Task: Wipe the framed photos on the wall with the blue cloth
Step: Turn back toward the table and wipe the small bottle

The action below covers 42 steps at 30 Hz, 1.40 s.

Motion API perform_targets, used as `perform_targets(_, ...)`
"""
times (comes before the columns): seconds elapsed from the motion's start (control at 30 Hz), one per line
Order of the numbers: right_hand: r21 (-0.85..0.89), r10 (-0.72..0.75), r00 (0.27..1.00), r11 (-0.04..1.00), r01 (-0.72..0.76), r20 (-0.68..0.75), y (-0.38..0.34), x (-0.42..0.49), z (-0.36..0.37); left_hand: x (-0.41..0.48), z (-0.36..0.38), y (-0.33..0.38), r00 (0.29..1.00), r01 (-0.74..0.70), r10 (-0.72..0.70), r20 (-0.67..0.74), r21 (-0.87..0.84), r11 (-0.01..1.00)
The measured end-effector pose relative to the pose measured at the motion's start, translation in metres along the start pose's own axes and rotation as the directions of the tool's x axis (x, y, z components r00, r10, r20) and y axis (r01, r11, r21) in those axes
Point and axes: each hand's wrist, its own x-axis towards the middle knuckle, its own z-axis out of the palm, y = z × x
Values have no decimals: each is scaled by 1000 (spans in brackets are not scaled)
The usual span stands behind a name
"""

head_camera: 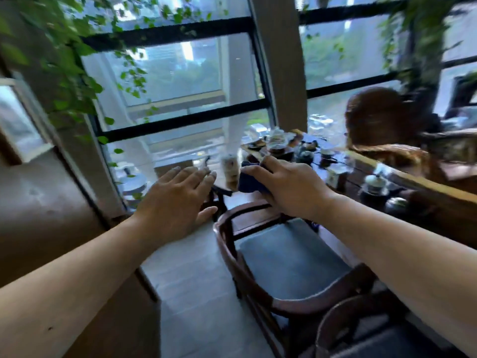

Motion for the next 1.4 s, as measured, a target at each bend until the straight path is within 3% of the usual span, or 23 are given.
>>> perform_targets(0.3,-245,388,906,907,-342,169,25,-147,-40,54,21,116,927,-371,346,-142,-225,901)
perform_targets(0.53,-201,550,831,825,-528,77,53,-247,-62,83,27,217,860,-510,472,-193,-300,806)
perform_targets(0.87,-185,802,564,595,-782,194,135,-432,11,122,88,376,801,-571,588,-112,-440,693)
perform_targets(1.1,-267,846,426,512,-816,321,167,-533,72,124,142,470,739,-607,672,-58,-491,625)
perform_targets(1.4,-368,832,391,533,-762,394,187,-583,124,132,193,532,699,-643,715,-30,-465,609)
